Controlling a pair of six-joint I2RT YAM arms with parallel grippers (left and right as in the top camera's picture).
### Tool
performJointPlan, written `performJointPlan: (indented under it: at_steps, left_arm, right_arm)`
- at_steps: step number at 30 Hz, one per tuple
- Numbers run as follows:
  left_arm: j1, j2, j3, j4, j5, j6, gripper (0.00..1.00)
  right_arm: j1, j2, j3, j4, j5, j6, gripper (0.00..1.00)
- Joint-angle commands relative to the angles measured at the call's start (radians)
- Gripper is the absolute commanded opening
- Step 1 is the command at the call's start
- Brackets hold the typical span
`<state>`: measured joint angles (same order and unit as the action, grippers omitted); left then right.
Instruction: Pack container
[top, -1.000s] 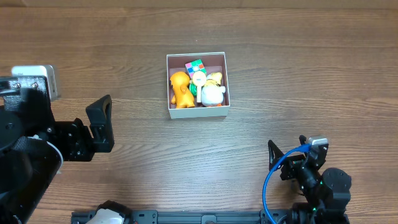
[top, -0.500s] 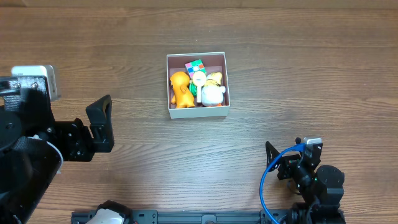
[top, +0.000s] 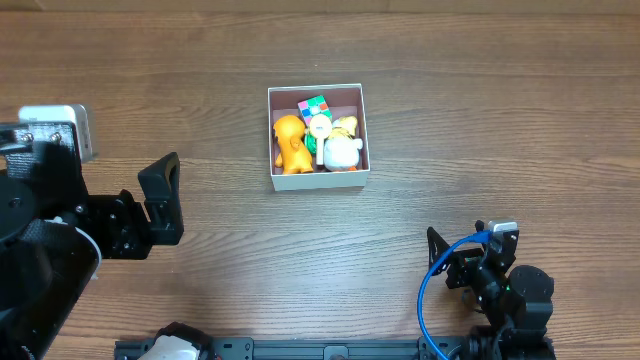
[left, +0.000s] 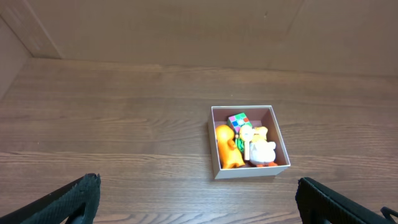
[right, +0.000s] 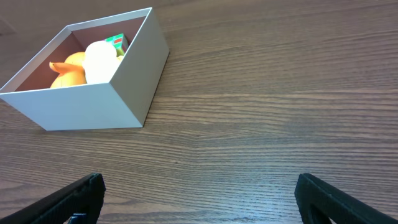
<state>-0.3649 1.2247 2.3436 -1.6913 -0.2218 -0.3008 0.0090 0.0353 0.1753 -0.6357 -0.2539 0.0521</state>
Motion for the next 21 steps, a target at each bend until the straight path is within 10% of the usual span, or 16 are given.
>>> performJointPlan:
  at_steps: [1,21]
  left_arm:
    - [-0.002,0.003,0.0,0.002,-0.014,-0.01,1.0]
    - [0.188,-0.082,-0.094,0.136,-0.052,0.077,1.0]
  right_arm:
    - [0.006,-0.012,-0.013,0.006,0.01,0.0,1.0]
    - [0.006,-0.012,-0.013,0.006,0.01,0.0,1.0]
